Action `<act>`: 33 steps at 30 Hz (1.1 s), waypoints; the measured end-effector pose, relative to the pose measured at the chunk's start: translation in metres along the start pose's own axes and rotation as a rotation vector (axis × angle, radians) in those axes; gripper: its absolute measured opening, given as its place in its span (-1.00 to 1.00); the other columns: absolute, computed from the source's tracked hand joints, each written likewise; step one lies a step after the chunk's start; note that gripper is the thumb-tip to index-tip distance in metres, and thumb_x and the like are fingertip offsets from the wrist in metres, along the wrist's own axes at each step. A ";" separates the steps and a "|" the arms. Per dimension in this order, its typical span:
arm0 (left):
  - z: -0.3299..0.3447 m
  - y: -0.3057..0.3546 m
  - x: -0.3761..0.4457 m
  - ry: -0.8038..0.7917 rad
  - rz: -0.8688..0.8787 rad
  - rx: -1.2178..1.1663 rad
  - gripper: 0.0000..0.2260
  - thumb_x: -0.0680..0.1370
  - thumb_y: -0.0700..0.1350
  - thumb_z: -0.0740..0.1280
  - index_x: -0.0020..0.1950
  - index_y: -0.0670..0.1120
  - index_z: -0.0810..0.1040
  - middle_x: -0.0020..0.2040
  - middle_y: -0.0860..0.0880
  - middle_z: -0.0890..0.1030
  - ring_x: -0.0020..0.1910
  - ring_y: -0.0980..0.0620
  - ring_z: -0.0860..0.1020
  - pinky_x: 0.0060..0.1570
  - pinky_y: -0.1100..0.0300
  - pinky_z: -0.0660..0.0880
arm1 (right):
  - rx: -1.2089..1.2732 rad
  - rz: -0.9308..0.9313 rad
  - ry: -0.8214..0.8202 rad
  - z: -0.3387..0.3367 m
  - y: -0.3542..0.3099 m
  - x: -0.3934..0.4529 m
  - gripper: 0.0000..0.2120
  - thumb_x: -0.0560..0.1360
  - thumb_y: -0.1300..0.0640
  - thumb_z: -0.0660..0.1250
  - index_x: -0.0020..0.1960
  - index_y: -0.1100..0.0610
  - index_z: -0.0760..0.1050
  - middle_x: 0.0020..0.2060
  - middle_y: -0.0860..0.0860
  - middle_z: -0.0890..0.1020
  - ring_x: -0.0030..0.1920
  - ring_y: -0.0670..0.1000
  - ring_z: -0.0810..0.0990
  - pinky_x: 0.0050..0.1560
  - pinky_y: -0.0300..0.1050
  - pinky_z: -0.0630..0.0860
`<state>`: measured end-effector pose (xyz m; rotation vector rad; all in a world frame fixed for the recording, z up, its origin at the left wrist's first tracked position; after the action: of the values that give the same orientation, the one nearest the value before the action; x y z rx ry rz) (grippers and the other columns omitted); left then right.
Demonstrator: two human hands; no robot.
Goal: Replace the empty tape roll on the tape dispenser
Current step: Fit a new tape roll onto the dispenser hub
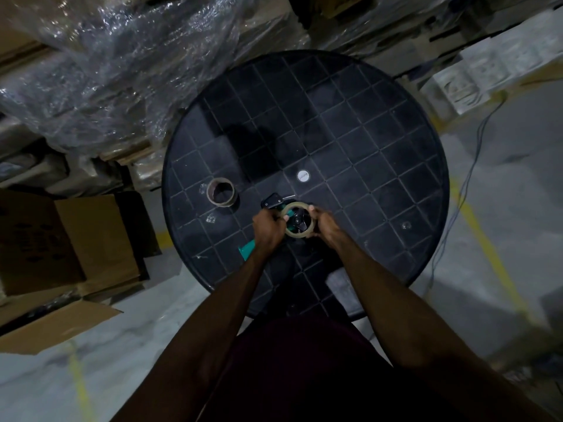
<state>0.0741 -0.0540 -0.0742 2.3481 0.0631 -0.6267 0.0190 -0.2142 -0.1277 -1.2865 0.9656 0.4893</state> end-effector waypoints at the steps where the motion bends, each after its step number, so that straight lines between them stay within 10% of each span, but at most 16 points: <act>1: 0.001 0.002 0.000 -0.003 -0.002 0.000 -0.83 0.51 -0.10 0.40 -0.17 -0.18 0.71 -0.26 -0.09 0.72 -0.32 -0.02 0.66 -0.18 0.11 0.62 | 0.012 0.008 0.009 -0.001 0.000 0.001 -0.75 0.64 0.01 0.16 0.22 0.05 0.51 0.03 0.12 0.63 -0.18 0.09 0.64 -0.35 -0.04 0.60; 13: -0.004 0.006 0.003 0.019 -0.048 0.012 -0.85 0.47 -0.13 0.45 -0.12 -0.21 0.72 -0.23 -0.12 0.72 -0.32 -0.01 0.64 -0.19 0.15 0.61 | 0.007 0.046 0.028 0.002 -0.002 0.010 -0.78 0.63 0.00 0.17 0.10 0.05 0.55 -0.06 0.16 0.66 -0.23 0.14 0.65 -0.38 -0.04 0.60; 18: -0.003 -0.002 0.004 0.002 -0.035 0.014 -0.86 0.45 -0.13 0.47 -0.12 -0.20 0.73 -0.22 -0.12 0.73 -0.27 -0.04 0.68 -0.13 0.11 0.61 | 0.090 0.063 0.009 0.004 0.008 0.016 -0.78 0.61 0.06 0.23 0.17 0.10 0.56 0.13 0.24 0.65 0.00 0.23 0.67 -0.08 0.16 0.65; 25: -0.005 -0.004 0.003 0.001 -0.016 -0.021 -0.88 0.44 -0.18 0.49 -0.13 -0.23 0.72 -0.22 -0.17 0.72 -0.28 -0.05 0.65 -0.16 0.12 0.58 | 0.033 0.058 -0.014 -0.001 0.001 0.003 -0.71 0.63 0.07 0.21 0.31 0.11 0.50 0.08 0.10 0.62 -0.16 -0.03 0.61 -0.40 -0.24 0.52; 33: -0.002 -0.004 0.006 -0.018 -0.065 -0.026 -0.86 0.45 -0.15 0.50 -0.09 -0.22 0.72 -0.19 -0.13 0.73 -0.31 0.08 0.58 -0.27 0.33 0.47 | -0.060 0.073 -0.020 -0.003 0.009 0.017 -0.73 0.60 -0.08 0.22 0.22 -0.03 0.55 0.18 0.06 0.64 0.15 0.13 0.60 0.20 0.19 0.52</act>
<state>0.0794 -0.0504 -0.0776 2.3233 0.1396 -0.6745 0.0199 -0.2181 -0.1467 -1.3013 0.9900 0.5900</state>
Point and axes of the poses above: each hand's wrist, its own x-axis towards the middle knuckle, its own z-axis out of the palm, y = z × x, the point moved 5 cm from there along x, towards the middle knuckle
